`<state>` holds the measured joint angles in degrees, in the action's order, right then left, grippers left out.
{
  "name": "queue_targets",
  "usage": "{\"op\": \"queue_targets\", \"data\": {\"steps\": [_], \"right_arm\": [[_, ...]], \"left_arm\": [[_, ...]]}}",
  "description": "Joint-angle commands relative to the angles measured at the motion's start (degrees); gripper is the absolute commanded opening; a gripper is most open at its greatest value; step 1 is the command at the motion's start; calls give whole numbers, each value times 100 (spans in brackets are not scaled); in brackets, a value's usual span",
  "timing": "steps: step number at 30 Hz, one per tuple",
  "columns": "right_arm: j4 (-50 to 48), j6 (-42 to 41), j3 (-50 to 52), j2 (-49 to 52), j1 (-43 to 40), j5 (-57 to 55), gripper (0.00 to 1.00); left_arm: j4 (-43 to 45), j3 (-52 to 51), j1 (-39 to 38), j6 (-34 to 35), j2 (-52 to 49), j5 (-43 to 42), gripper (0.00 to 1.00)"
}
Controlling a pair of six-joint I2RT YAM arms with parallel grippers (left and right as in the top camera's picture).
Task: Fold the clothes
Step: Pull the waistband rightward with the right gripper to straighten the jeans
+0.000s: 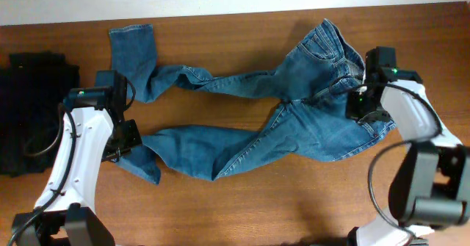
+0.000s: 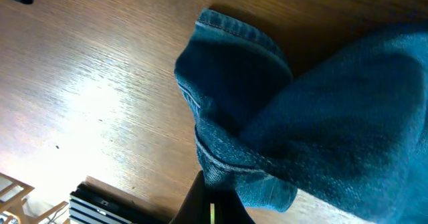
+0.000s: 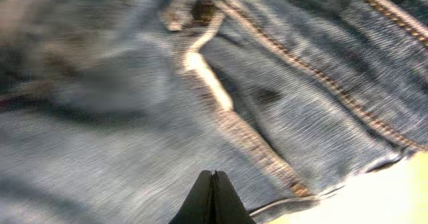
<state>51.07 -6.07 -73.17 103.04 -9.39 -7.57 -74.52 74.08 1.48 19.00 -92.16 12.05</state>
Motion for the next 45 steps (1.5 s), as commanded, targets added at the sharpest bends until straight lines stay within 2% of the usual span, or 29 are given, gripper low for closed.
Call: {"op": "queue_targets", "data": {"steps": [1, 7, 17, 22, 24, 26, 30, 35, 36, 40, 45], "right_arm": [[-195, 31, 42, 306, -20, -1019, 4], [-610, 31, 42, 518, -522, -1045, 4], [-892, 28, 42, 1244, -1652, -55, 4], [-1067, 28, -7, 1279, -2031, -48, 4], [-1102, 31, -72, 1279, -2124, 286, 4], [-1075, 33, -223, 1276, -2177, 660, 4], [-627, 157, -774, 1272, -2177, 39, 4], [-122, 122, -1537, 1272, -2271, -109, 4], [-105, 138, -1596, 1272, -2299, -28, 4], [-59, 439, -1779, 1272, -2236, 1703, 4], [44, 850, -1843, 1272, -1788, 1338, 4]], "left_arm": [[-81, -13, 31, -63, -50, -136, 0], [-98, -13, 31, -72, -50, -136, 1], [-101, -13, 28, -70, -50, -201, 0], [-125, -13, 28, -70, -50, -245, 1], [-118, -13, 28, -70, -52, -295, 1], [-87, -13, 28, -70, -52, -313, 1], [-39, -13, 28, -70, -52, -313, 1], [-120, -13, 28, -72, -52, -317, 1], [-140, -13, 28, -70, -52, -334, 1], [-101, -13, 28, -70, -52, -422, 1], [-142, -13, 28, -70, -50, -439, 1]]}}
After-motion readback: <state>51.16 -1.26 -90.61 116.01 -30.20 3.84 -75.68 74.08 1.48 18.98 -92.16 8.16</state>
